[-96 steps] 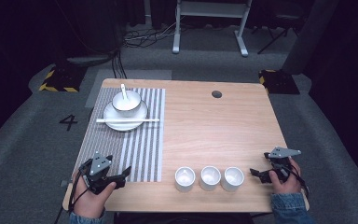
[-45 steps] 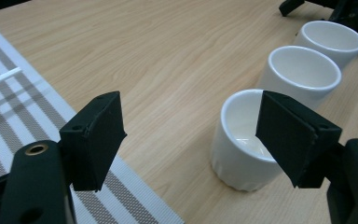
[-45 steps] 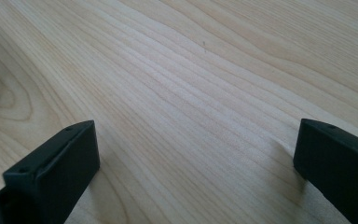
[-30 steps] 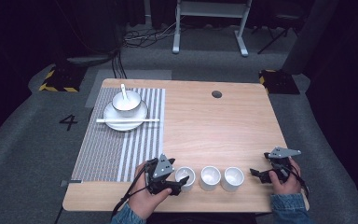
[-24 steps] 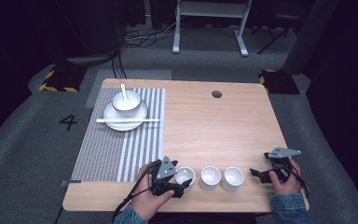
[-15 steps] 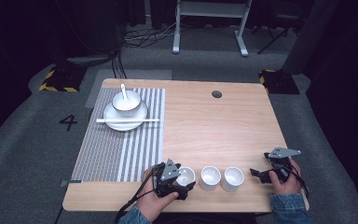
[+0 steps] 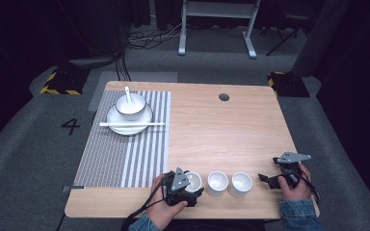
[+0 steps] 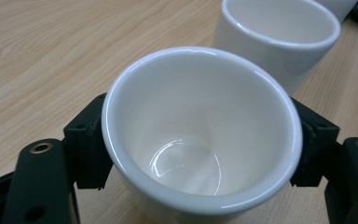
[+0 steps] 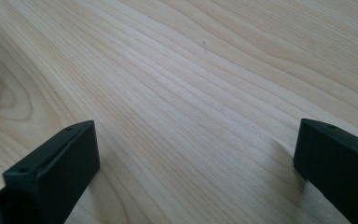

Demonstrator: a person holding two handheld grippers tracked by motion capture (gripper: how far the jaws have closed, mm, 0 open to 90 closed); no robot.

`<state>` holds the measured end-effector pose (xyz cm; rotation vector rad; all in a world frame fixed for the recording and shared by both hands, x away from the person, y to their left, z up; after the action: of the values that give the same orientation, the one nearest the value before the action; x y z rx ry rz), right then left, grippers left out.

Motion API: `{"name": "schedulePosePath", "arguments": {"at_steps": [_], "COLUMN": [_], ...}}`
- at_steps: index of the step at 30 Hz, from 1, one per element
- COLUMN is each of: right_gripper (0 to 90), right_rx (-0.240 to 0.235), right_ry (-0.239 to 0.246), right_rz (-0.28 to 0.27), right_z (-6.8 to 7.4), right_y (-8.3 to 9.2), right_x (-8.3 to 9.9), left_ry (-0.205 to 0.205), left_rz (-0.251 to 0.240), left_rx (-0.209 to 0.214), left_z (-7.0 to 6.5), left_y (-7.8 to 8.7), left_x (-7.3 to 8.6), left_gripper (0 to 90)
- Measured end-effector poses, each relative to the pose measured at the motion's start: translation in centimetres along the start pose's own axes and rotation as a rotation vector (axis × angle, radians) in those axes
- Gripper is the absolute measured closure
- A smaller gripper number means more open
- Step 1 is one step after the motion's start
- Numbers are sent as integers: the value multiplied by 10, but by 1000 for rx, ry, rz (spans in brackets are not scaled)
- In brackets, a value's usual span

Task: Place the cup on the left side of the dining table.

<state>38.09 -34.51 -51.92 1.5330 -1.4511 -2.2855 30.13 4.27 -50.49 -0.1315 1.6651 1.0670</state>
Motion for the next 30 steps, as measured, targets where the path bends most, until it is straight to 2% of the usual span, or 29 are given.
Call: {"name": "schedulePosePath", "arguments": {"at_steps": [10,20,23,30], "right_gripper": [1,1,1,1], "right_rx": [0,0,0,0], "right_ry": [0,0,0,0], "right_rz": [0,0,0,0], "right_z": [0,0,0,0], "right_y": [0,0,0,0], "right_x": [0,0,0,0], "left_ry": [-38,-46,-57,-40], "left_rz": [28,33,49,72], "left_rx": [-10,-13,-5,25], "left_z": [-1,-1,0,2], "left_y": [-5,-5,-4,-2], "left_x": [3,2,1,-4], "left_gripper": [263,266,266,266]}}
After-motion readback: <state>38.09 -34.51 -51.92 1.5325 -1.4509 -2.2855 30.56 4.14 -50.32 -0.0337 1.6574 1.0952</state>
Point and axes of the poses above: each handheld gripper's, and its own axes: y roughly backward along the jaws, x roughly out of its underside, z roughly to its left, the point moved 2 cm from there along -y, roughly forward along the jaws, and after that the axes turned 7 degrees about -x, right-handed, at the moved point
